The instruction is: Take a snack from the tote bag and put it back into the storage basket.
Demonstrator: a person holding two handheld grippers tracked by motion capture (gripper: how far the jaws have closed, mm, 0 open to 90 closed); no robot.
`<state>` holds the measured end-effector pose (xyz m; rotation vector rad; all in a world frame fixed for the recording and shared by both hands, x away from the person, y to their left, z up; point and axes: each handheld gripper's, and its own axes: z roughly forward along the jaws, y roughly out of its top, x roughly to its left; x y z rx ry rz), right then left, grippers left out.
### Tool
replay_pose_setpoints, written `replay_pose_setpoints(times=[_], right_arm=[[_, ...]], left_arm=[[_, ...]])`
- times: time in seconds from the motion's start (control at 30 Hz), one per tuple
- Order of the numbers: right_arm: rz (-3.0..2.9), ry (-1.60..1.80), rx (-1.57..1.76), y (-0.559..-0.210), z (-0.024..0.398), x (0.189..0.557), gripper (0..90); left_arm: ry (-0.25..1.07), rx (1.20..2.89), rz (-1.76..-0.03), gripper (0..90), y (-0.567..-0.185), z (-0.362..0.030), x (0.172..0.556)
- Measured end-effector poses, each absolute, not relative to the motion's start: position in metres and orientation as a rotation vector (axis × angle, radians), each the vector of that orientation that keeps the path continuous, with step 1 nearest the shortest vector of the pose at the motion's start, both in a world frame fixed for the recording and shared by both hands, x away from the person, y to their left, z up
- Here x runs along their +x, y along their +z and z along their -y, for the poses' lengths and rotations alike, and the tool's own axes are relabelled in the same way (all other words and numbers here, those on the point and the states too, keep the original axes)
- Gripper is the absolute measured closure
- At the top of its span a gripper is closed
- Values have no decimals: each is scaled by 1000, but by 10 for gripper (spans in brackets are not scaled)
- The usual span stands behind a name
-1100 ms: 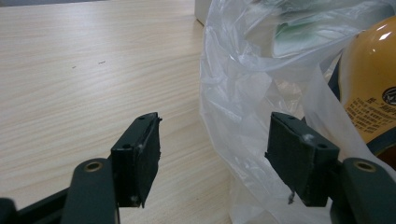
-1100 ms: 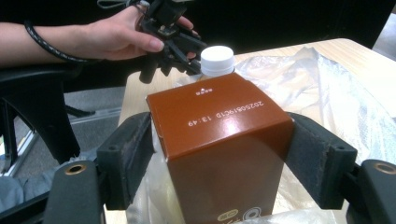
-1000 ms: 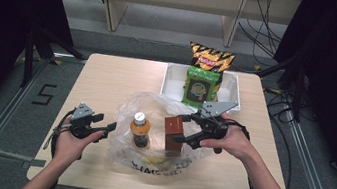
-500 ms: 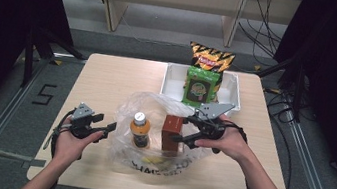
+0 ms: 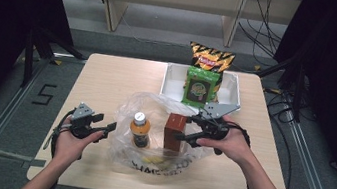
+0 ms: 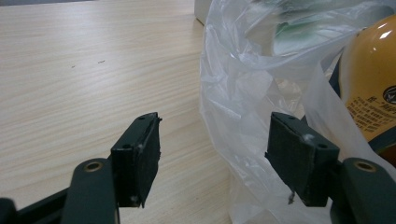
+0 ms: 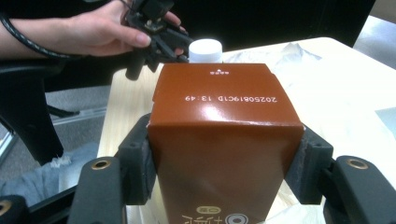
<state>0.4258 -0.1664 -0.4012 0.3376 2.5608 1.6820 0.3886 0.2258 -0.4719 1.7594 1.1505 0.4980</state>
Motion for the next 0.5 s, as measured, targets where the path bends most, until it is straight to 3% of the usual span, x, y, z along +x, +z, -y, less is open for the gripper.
replay_pose_setpoints(times=[0.5], right_arm=[[-2446,1743,408,-373,169,425,386]], left_arm=[[498,1759,-1149,342,-472,-226,389]])
